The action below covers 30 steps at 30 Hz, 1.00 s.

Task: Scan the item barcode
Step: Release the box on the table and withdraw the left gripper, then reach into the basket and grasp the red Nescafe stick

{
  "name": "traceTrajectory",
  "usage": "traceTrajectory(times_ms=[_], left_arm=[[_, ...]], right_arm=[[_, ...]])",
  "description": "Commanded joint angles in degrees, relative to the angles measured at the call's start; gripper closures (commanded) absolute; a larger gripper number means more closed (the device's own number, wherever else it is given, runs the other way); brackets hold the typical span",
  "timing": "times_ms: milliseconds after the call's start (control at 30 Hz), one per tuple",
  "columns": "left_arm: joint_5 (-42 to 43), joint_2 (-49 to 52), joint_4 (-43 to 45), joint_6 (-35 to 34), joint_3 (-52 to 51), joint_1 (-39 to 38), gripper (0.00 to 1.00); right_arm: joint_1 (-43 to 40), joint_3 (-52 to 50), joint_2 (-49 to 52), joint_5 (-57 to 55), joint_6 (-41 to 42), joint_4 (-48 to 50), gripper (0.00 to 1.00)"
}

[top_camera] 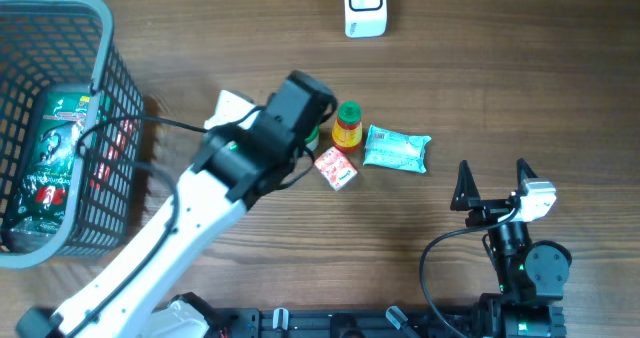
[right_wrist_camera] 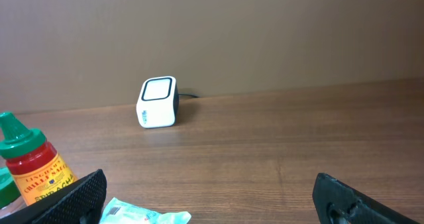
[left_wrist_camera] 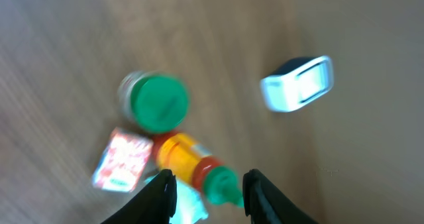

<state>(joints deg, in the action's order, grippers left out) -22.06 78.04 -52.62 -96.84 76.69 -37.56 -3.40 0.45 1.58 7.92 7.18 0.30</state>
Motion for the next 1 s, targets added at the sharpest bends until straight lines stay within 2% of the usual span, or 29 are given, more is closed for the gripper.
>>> traceTrajectory(times_ms=[0,300,500,733,900,967], left_arm=[[-5.7,-5.7,2.2,10.6,0.9,5.0,0.61],[-5.4,-9.9,2.3,27.8,10.9,18.9,0.58],[-5.5,-9.8,2.3,37.8,19.3,27.7,0.53],[-3.4,-9.5,0.4,39.6,21.4,42.6,0.47],[4.5,-6.7,-3.2,39.3,21.4,54.1,0.43],[6.7,-4.5,-6.1,36.6,21.4,58.6,0.43]], right_arm=[[0.3,-0.1,0.1,0.3,-1.0,0.2,0.0],[0.3,-0.1,0.1,0.3,-1.0,0.2,0.0],[0.3,-0.1,0.1,0.3,-1.0,0.2,0.0],[0.3,-0.1,0.1,0.3,-1.0,0.2,0.0],[0.3,-0.1,0.1,0.3,-1.0,0.2,0.0],[0.3,-0.1,0.1,0.3,-1.0,0.2,0.0]])
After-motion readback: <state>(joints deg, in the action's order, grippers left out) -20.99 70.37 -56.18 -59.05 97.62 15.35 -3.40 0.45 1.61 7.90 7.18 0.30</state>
